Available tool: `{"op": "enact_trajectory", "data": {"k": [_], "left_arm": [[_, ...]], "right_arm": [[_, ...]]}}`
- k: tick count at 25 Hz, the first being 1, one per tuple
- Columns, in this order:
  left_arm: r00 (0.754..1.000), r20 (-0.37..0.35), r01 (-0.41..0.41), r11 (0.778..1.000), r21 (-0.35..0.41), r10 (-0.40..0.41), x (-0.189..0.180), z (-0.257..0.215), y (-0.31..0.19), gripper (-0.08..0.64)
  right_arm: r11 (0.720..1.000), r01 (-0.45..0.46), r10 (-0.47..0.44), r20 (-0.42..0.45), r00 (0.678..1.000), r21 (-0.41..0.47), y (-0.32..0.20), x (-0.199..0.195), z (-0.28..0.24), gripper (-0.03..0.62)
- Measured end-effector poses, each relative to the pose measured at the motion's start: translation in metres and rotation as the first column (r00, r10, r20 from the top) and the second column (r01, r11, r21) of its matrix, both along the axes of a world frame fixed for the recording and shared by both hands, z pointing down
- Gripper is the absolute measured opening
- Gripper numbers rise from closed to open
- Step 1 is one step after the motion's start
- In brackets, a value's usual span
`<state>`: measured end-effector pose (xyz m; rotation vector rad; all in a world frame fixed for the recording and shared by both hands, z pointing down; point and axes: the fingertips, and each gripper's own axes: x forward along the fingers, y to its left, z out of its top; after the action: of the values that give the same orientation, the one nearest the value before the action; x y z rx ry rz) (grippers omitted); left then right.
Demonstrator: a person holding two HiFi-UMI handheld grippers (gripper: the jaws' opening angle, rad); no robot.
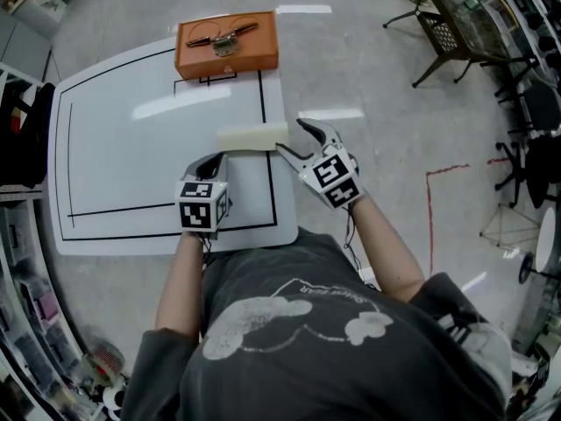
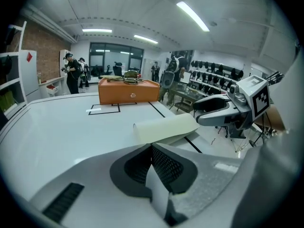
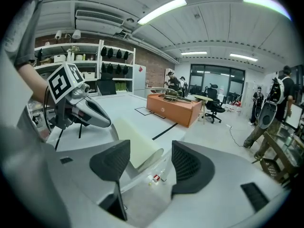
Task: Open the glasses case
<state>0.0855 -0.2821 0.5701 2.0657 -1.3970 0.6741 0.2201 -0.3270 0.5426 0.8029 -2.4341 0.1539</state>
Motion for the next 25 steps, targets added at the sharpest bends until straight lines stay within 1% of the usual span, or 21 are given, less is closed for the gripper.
{"op": "enact_trajectory", "data": {"k": [5,11,15,18,20,22,25], "left_arm": [[1.0,0.005,0.016,1.0,-0.018,-0.016,0.0,0.005,0.001,0.002],[0.999,0.007,0.031,0.999,-0.022,-0.031,-0.002,0.007,-0.002,0.002],[0.999,0.014,0.036,0.999,-0.023,-0.036,-0.001,0.007,0.0,0.002],[0.999,0.014,0.036,0.999,-0.022,-0.035,-0.002,0.008,-0.001,0.002],[0.999,0.014,0.034,0.999,-0.024,-0.034,-0.001,0.008,0.0,0.002],[0.999,0.014,0.033,0.999,-0.025,-0.033,-0.001,0.008,0.0,0.003],[0.999,0.015,0.032,0.999,-0.025,-0.031,-0.002,0.008,-0.001,0.002]], "right_arm": [[0.998,0.063,-0.063,-0.025,0.998,-0.004,0.005,-0.003,0.006,0.274],[0.99,0.143,-0.14,-0.076,0.987,0.023,0.01,-0.01,0.013,0.284],[0.98,0.193,-0.185,-0.126,0.975,0.049,0.012,-0.014,0.018,0.288],[0.97,0.235,-0.22,-0.191,0.957,0.062,0.012,-0.016,0.025,0.298],[0.963,0.255,-0.227,-0.241,0.944,0.092,0.011,-0.016,0.028,0.291],[0.957,0.264,-0.223,-0.273,0.936,0.123,0.01,-0.015,0.029,0.277],[0.956,0.266,-0.225,-0.275,0.935,0.122,0.009,-0.014,0.029,0.265]]}}
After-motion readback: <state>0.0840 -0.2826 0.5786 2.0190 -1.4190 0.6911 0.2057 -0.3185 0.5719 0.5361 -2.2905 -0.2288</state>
